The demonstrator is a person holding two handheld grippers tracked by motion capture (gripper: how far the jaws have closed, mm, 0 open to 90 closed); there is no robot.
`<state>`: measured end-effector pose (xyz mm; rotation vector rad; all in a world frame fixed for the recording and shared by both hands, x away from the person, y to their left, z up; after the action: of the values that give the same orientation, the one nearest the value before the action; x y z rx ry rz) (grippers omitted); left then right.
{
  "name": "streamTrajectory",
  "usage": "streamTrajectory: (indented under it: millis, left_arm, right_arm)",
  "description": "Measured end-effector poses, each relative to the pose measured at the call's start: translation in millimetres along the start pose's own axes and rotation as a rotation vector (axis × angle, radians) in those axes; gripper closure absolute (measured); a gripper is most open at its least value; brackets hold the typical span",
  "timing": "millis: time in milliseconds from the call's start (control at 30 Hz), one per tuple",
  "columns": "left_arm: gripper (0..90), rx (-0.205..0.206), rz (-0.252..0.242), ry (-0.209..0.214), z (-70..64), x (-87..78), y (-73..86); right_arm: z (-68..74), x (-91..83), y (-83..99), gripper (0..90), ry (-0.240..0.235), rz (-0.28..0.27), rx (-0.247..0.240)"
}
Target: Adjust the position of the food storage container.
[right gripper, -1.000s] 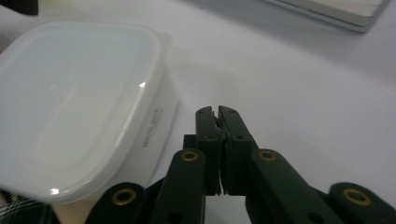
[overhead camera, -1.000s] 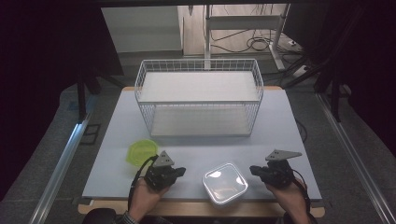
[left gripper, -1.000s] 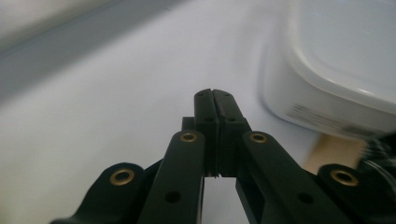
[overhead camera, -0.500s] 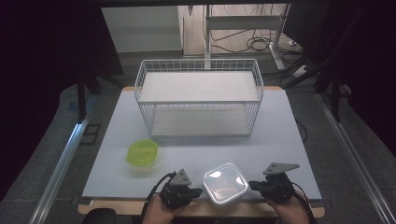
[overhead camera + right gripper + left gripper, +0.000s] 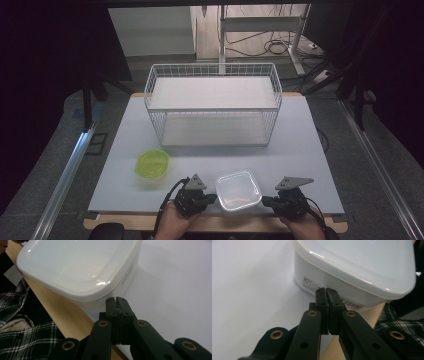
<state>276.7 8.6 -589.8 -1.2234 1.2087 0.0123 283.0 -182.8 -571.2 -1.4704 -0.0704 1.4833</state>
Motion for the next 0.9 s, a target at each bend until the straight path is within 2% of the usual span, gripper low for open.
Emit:
streamTrajectory:
  millis: [67, 300, 467, 667, 867, 900]
  left_arm:
    - [89.2, -0.018, -0.005, -0.017, 7.7, 0.1, -1.5]
    - [89.2, -0.030, -0.006, -0.052, 23.5, 0.0, -4.2]
    - [89.2, -0.044, -0.009, -0.064, 28.7, -1.4, -3.8]
    - [89.5, -0.053, -0.007, -0.085, 34.1, -0.8, -5.3]
    - [89.8, -0.066, -0.006, -0.122, 46.9, 1.2, -10.3]
    - [89.8, -0.071, -0.008, -0.137, 52.7, 2.0, -12.5]
  right_arm:
    - [0.3, 3.3, -3.1, 88.7, -0.003, -0.001, -0.006]
    - [0.7, 15.1, -16.2, 88.8, -0.020, -0.028, -0.004]
    - [0.6, 21.8, -21.4, 88.8, -0.014, -0.025, -0.005]
    - [-4.9, 27.9, -28.8, 89.2, -0.005, -0.037, 0.017]
    - [-12.5, 37.1, -41.2, 89.2, -0.005, -0.045, 0.032]
    - [-13.7, 39.1, -43.7, 89.2, -0.005, -0.048, 0.033]
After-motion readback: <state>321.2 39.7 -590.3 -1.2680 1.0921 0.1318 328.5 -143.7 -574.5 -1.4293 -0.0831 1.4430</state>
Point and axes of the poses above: each handheld gripper's, and its own axes: x roughly forward along the jaws, y roughly out of its underside, z roughly to its left, the point moved 10 cm from there along x, roughly forward along the jaws, and after that the axes turned 8 degrees about -y, right-handed, at the moved point
